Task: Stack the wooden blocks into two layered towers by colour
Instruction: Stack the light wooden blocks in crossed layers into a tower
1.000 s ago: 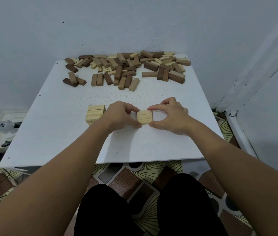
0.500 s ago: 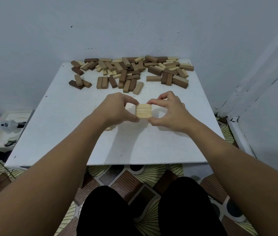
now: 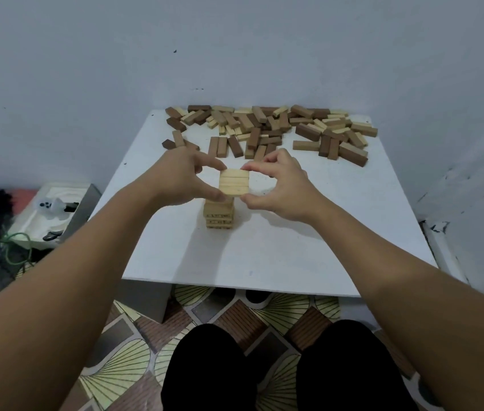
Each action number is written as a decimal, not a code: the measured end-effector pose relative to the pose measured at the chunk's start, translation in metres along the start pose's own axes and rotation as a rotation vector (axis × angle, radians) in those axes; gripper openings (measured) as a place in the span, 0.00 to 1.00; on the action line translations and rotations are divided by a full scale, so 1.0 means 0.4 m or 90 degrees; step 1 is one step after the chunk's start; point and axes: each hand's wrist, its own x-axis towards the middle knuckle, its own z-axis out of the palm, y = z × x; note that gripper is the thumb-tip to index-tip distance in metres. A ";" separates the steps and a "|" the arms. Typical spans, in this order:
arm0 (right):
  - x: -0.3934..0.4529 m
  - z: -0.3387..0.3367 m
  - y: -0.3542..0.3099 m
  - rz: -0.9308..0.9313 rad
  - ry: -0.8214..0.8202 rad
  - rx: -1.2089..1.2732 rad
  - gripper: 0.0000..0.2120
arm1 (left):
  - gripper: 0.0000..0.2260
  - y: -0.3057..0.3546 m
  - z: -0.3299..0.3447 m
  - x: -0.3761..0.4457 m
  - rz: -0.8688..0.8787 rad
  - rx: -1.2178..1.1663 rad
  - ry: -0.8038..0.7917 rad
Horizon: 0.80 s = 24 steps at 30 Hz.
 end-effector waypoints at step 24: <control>-0.001 0.135 -0.007 -0.044 0.165 0.015 0.27 | 0.24 -0.066 -0.044 -0.002 0.032 -0.030 -0.032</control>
